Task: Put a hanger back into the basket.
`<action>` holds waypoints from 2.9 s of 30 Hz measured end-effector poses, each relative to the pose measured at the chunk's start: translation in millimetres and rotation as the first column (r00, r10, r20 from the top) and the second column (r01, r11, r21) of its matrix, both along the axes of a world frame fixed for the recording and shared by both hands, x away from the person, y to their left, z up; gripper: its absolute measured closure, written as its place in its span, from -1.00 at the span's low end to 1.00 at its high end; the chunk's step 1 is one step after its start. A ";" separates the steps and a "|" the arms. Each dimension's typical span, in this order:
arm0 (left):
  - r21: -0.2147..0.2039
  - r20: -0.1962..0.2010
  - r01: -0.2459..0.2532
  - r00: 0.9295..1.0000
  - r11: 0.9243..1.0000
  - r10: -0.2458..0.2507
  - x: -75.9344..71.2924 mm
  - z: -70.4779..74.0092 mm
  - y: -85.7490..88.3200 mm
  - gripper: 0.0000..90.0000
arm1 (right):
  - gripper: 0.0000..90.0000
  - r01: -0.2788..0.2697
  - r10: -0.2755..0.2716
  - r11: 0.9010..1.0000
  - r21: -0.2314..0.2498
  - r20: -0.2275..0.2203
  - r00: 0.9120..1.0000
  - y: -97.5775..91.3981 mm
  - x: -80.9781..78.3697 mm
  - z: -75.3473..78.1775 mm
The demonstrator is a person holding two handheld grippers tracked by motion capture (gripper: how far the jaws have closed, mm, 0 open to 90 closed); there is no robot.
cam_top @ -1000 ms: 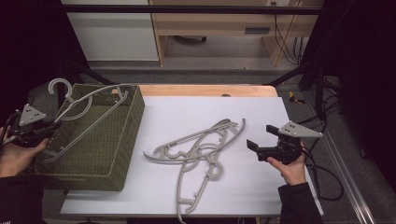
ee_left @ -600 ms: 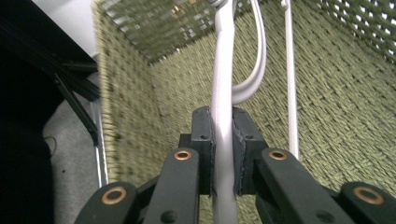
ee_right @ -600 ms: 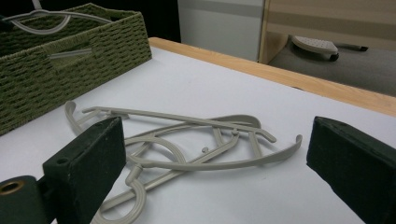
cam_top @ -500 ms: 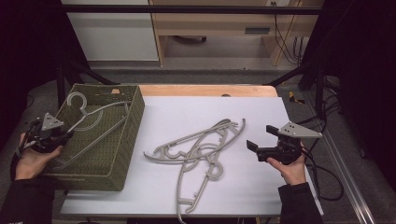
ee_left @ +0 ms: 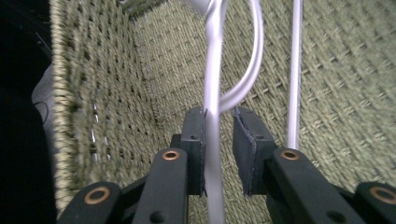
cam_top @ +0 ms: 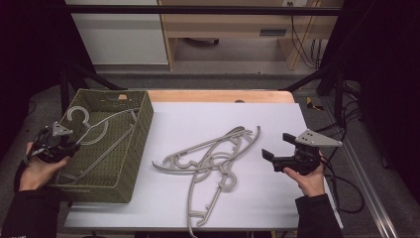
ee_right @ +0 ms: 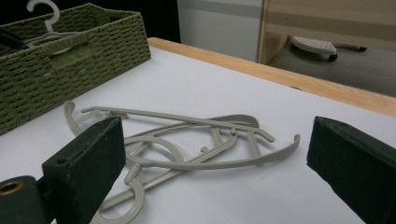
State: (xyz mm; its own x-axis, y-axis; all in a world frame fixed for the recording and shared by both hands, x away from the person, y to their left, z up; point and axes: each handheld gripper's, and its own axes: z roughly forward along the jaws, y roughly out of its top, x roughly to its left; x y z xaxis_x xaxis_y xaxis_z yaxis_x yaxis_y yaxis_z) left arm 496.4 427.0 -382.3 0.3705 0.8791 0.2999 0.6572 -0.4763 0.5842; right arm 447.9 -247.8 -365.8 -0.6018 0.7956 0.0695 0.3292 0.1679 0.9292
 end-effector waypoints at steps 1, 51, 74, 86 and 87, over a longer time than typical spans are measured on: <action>-0.011 0.017 -0.004 1.000 1.000 0.005 -2.0 4.6 2.0 0.62 | -0.90 -0.003 0.003 1.000 -0.002 0.001 1.000 -0.5 0.0 0.0; -0.336 0.261 0.517 0.854 0.787 -0.450 -50.5 29.7 -206.0 -0.72 | -0.91 0.003 -0.004 1.000 0.004 0.016 1.000 -5.4 -6.8 0.0; -0.144 -0.086 0.631 0.759 0.762 -0.645 -15.1 -40.0 -284.5 -0.07 | -0.90 -0.013 0.013 1.000 -0.013 0.014 1.000 -3.6 -9.0 0.1; -0.074 -0.183 0.664 0.724 0.744 -0.665 -0.7 -63.6 -295.3 0.41 | -0.90 -0.018 0.018 1.000 -0.020 0.009 1.000 -1.9 -8.3 -1.0; -0.063 -0.196 0.672 0.717 0.738 -0.669 1.7 -65.7 -295.4 0.47 | -0.90 -0.018 0.019 1.000 -0.019 0.009 1.000 -1.8 -8.2 -1.1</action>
State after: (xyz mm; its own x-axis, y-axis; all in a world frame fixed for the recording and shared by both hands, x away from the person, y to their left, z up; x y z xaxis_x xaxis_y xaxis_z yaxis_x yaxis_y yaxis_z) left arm 498.1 131.6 -448.0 0.9121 0.3749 0.1656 0.2602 -0.8419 0.4728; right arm 439.7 -249.6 -366.9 -0.6170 0.7854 0.0488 0.3177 0.1919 0.9286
